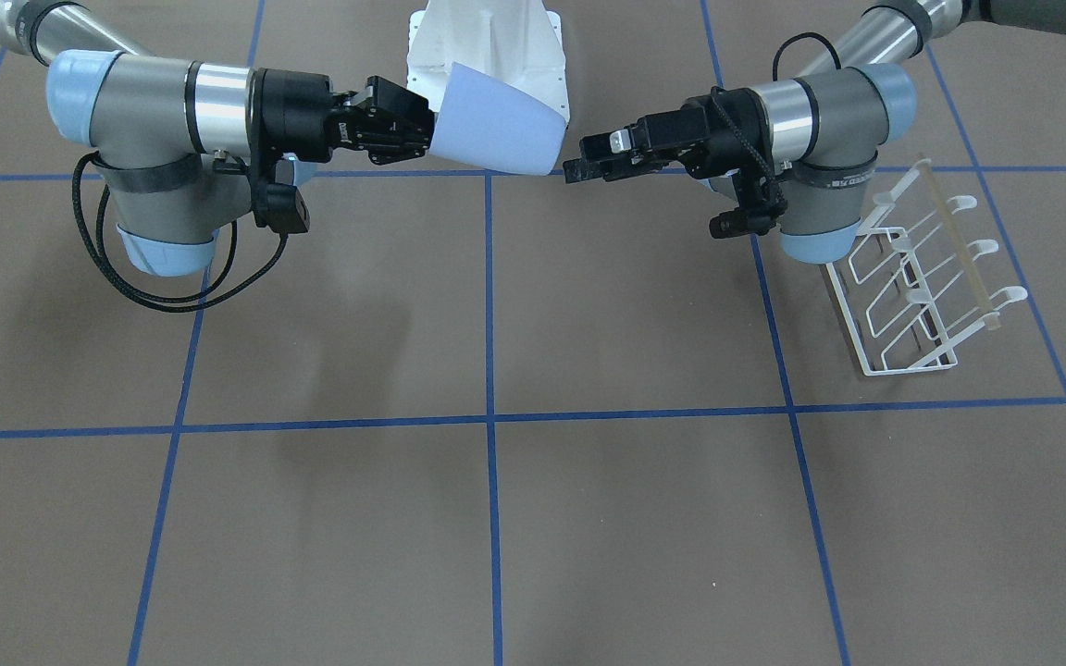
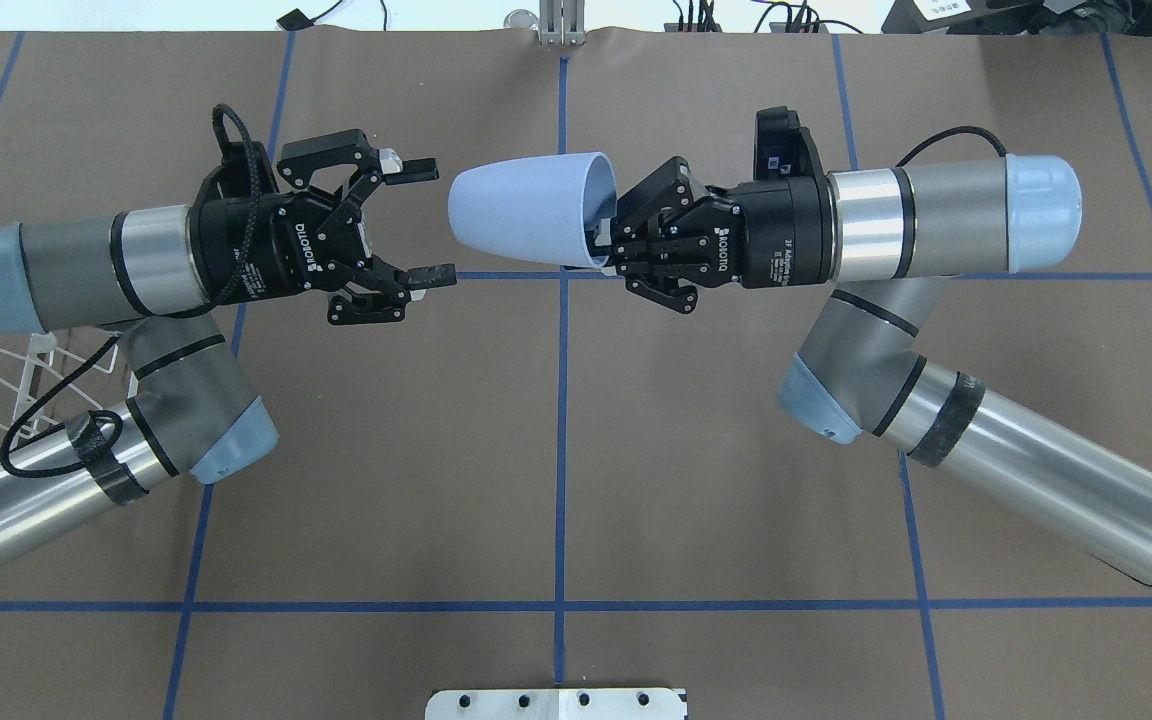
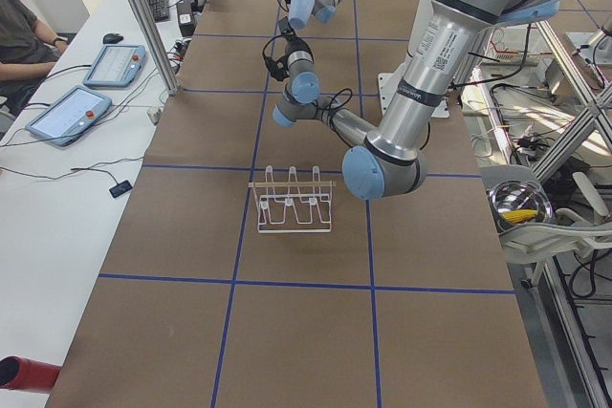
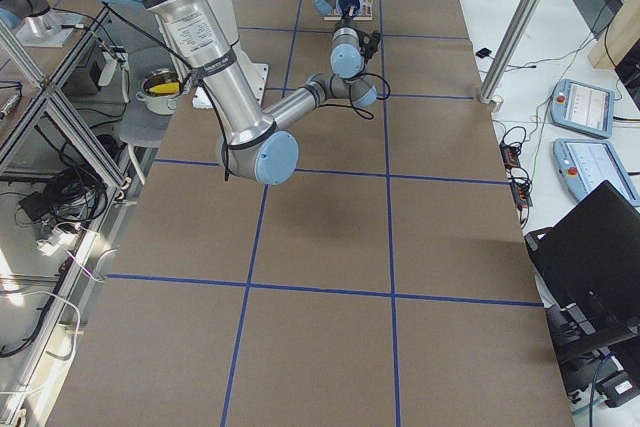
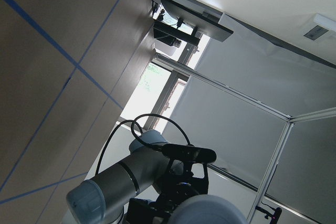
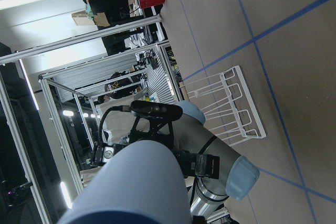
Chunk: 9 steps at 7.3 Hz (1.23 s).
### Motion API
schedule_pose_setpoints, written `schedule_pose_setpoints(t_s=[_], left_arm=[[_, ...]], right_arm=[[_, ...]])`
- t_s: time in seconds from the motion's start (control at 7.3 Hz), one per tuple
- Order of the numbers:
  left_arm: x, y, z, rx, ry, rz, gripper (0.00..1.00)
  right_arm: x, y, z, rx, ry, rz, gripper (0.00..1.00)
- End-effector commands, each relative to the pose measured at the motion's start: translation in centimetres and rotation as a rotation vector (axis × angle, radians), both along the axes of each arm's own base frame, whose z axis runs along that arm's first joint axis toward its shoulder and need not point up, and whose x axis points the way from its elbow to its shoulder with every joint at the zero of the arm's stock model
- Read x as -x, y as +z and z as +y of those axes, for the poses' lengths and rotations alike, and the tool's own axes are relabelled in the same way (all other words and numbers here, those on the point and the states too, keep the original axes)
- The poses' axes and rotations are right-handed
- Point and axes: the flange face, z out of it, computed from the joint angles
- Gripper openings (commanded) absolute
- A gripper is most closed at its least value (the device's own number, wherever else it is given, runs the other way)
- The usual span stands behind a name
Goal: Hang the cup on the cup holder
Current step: 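Move the left gripper to the cup's open end and close on it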
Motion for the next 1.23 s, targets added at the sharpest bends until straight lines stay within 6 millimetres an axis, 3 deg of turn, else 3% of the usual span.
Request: schedule_pose_setpoints(t_s=[0.0, 0.41, 0.82, 1.1], left_arm=[[0.1, -0.5, 0.2, 0.007, 0.009, 0.032, 0.98], [-2.1, -0.8, 2.3, 0.003, 0.062, 0.037, 0.98], [-1.9, -2.1, 3.2, -0.009, 0.085, 0.070, 0.98], [-2.7, -2.3, 4.2, -0.012, 0.107, 0.077, 0.98]], right_arm=[[0.2, 0.4, 0.7, -0.019, -0.016, -0.012, 0.00], [0.2, -0.1, 1.0, -0.044, -0.018, -0.035, 0.00], [1.6, 0.5, 2.6, -0.077, -0.037, -0.042, 0.00], [1.7, 0.5, 2.6, -0.088, -0.029, -0.042, 0.00]])
